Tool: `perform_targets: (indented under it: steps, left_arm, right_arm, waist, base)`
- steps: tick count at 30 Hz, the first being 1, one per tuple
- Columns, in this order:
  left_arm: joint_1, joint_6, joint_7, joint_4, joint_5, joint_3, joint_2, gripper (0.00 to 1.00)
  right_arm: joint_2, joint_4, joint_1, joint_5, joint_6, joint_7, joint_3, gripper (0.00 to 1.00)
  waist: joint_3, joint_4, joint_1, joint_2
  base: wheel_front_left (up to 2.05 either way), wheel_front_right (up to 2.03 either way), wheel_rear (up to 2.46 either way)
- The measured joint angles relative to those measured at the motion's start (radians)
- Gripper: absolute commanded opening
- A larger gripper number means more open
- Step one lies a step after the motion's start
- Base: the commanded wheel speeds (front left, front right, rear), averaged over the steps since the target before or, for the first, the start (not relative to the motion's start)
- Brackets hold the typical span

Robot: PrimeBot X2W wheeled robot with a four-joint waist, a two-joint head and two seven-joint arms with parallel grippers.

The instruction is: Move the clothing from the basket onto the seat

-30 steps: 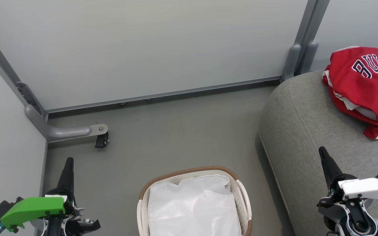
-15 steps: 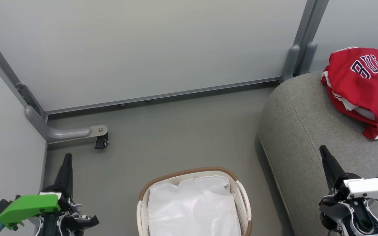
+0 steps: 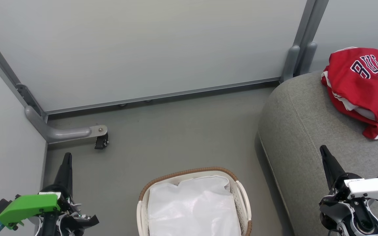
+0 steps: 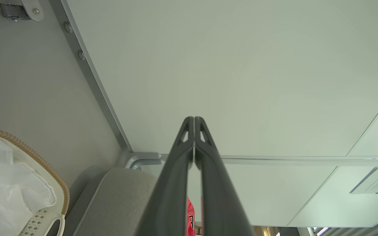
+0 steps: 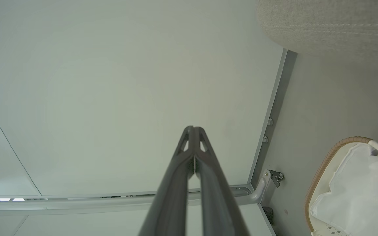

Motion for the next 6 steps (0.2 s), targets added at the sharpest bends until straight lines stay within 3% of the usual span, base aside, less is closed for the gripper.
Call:
perform_targets:
  steps: [6]
  left_arm:
    - [0.0, 0.0, 0.0, 0.0, 0.0, 0.0, 0.0, 0.0]
  right_arm:
    - [0.0, 0.0, 0.0, 0.0, 0.0, 0.0, 0.0, 0.0]
  waist:
    - [0.0, 0.0, 0.0, 0.0]
  base:
    - [0.0, 0.0, 0.0]
